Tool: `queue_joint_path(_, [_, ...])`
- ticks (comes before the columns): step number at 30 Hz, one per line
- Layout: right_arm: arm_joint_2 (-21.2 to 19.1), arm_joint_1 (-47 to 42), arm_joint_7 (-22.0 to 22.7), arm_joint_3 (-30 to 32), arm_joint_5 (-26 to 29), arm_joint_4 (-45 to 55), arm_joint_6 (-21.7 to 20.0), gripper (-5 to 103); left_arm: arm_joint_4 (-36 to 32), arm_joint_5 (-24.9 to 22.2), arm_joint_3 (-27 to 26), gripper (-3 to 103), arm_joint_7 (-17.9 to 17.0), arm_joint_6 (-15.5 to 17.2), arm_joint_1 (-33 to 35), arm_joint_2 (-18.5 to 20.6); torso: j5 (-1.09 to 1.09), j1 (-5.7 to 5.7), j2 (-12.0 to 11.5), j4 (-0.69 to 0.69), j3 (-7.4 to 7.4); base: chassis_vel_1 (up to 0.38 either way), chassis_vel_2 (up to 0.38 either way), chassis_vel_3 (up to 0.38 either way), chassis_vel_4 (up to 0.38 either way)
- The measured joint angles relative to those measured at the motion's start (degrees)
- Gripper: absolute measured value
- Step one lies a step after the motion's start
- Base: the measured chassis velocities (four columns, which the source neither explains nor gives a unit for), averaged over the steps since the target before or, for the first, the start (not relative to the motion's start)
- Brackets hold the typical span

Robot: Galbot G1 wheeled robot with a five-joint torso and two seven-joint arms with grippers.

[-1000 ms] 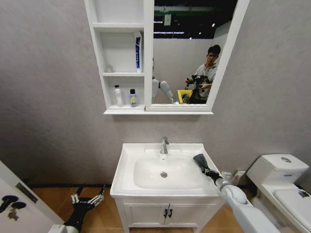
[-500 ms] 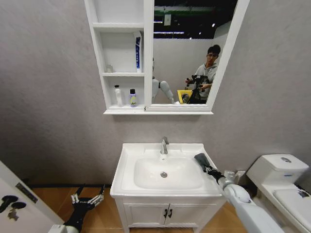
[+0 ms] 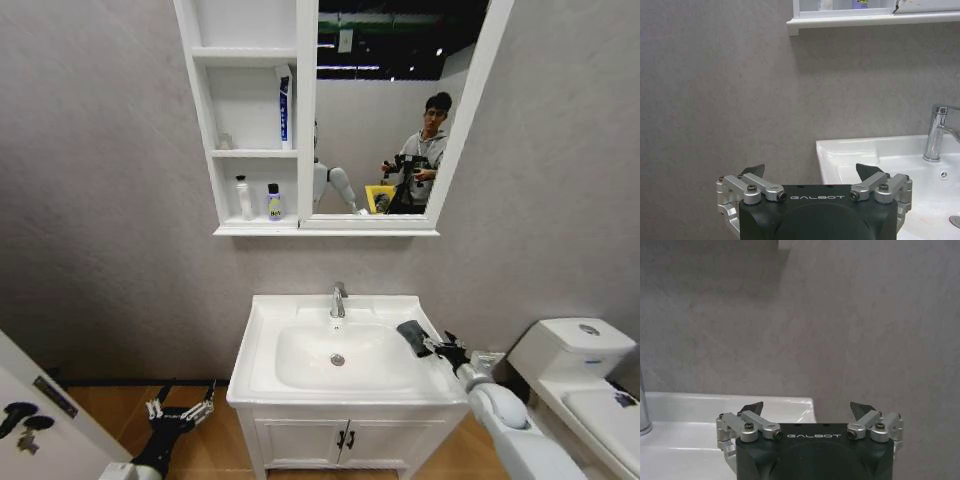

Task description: Move facial cleanser and shampoo from washbasin to cabinet, then wipe washbasin with towel.

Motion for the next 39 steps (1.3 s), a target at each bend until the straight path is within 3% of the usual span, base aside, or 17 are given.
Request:
queue_joint_path(2, [1.48,-2.84,0.02,2.64,-1.09,3.33,0.05,97,0.00,0.00,0.00,100,0.00,0.00,0.00,0.02,0.00,0.00,0.00,-0.01,0.00,0.000,0.000,0.000,0.000])
queue_joint_path(4, [6.88,-12.18,0.06,8.81,-1.89,11.88,0.36,99,0.00,0.00,0.00,100,0.01,0.00,0.00,0.01,0.05,-0.01,0.00,-0.05,-0.01,0.000,0.000,0.000,0.000])
queue_joint_path(5, [6.88,-12.18,0.06,8.81,-1.89,11.88,0.36,99,0.00,0.00,0.00,100,0.01,0.00,0.00,0.01,0.05,-0.01,0.00,-0.05,-0.01,0.000,0.000,0.000,0.000])
queue_joint_path(7, [11.65,-21.67,-0.12,11.71,-0.66,20.14,1.06,100,0.00,0.00,0.00,100,0.00,0.00,0.00,0.01,0.03,-0.02,0.01,-0.04,-0.02,0.000,0.000,0.000,0.000])
queue_joint_path(10, [15.04,-30.61,-0.05,10.82,0.02,26.80,2.38,100,0.00,0.00,0.00,100,0.00,0.00,0.00,0.01,0.02,-0.03,0.01,-0.06,-0.02,0.000,0.000,0.000,0.000])
queue_joint_path(14, [18.96,-37.97,0.02,4.85,-4.36,34.08,4.52,100,0.00,0.00,0.00,100,0.00,0.00,0.00,0.01,0.02,-0.03,0.02,-0.03,-0.02,0.000,0.000,0.000,0.000])
queue_joint_path(20, [19.21,-41.39,-2.35,-1.15,-5.86,38.92,4.71,100,0.00,0.00,0.00,100,0.00,0.00,0.00,0.01,0.03,-0.01,0.01,-0.02,0.00,0.000,0.000,0.000,0.000])
queue_joint_path(24, [18.73,-43.23,-3.79,-5.34,-12.03,41.15,5.98,100,0.00,0.00,0.00,100,0.00,0.00,0.00,0.01,0.02,-0.01,0.01,-0.02,0.00,0.000,0.000,0.000,0.000])
queue_joint_path(28, [18.59,-43.32,-4.35,-6.46,-15.45,41.53,6.81,100,0.00,0.00,0.00,100,0.00,0.00,0.00,0.01,0.03,-0.01,0.01,-0.02,0.00,0.000,0.000,0.000,0.000])
queue_joint_path(39, [18.46,-42.92,-4.38,-6.50,-15.70,41.30,6.87,100,0.00,0.00,0.00,100,0.00,0.00,0.00,0.01,0.03,-0.01,0.00,-0.02,0.00,0.000,0.000,0.000,0.000])
